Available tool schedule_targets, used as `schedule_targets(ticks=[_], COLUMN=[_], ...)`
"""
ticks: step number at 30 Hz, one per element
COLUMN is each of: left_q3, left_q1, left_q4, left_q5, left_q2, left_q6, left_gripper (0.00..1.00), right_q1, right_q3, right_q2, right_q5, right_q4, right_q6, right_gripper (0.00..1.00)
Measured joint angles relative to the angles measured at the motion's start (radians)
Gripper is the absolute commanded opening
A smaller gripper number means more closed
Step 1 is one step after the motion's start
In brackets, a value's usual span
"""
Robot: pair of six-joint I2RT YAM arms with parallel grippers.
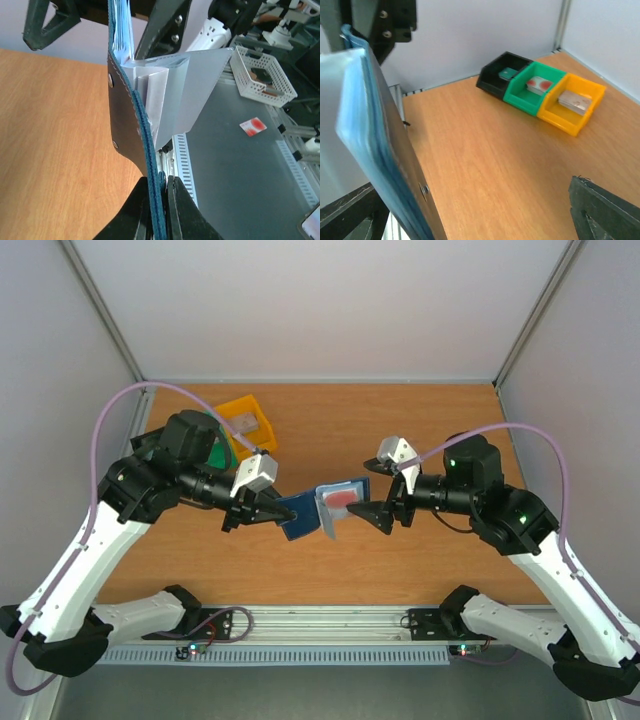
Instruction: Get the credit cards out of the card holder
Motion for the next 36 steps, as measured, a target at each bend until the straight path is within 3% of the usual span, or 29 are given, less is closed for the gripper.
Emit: schedule_targets(ticks=[3, 8, 9, 21, 22, 24, 25, 27, 30, 36], left_q3=[-0.003, -0.041, -0.049, -0.198, -0.201, -0.208, -0.213, -0.233, -0.269, -0.332], left_q1=[0.0, 0.0, 0.0, 0.011, 0.011, 0.011, 0.011, 0.012, 0.014, 0.016], left_q4=[-0.037, -0.014, -0.008, 0.152, 0.159, 0.175, 0.187, 0.229, 0.27, 0.304], left_q5=[0.004, 0.011, 0.011, -0.071, -0.074, -0.095, -0.112, -0.176, -0.293, -0.421], left_q2=[0.0, -0.013, -0.016, -0.104, -0.11, -0.117, -0.12, -0.124, -0.122, -0.127], left_q6=[0.077, 0.087, 0.079, -0.087, -0.092, -0.103, -0.109, -0.137, -0.172, -0.183], left_gripper=[0.0, 0.0, 0.0, 0.01, 0.04, 0.5, 0.65, 0.76, 0.76, 0.73], right_q1=[0.0, 0.0, 0.0, -0.007, -0.007, -0.007, -0.007, -0.007, -0.002, -0.002], right_q3=[0.035, 0.079, 0.082, 0.013, 0.012, 0.008, 0.007, 0.008, 0.033, 0.292], right_q2=[0.027, 0.115, 0.132, 0.108, 0.108, 0.103, 0.101, 0.101, 0.129, 0.463], right_q5=[-0.064, -0.179, -0.194, -0.247, -0.25, -0.244, -0.23, -0.185, 0.009, 0.76], right_q4=[-0.013, -0.033, -0.034, -0.02, -0.014, -0.002, -0.001, -0.004, -0.046, -0.355], right_q6=[-0.007, 0.01, 0.01, 0.077, 0.081, 0.094, 0.105, 0.13, 0.186, 0.38], right_gripper=[0.71, 0.04, 0.02, 0.01, 0.01, 0.01, 0.01, 0.01, 0.01, 0.01])
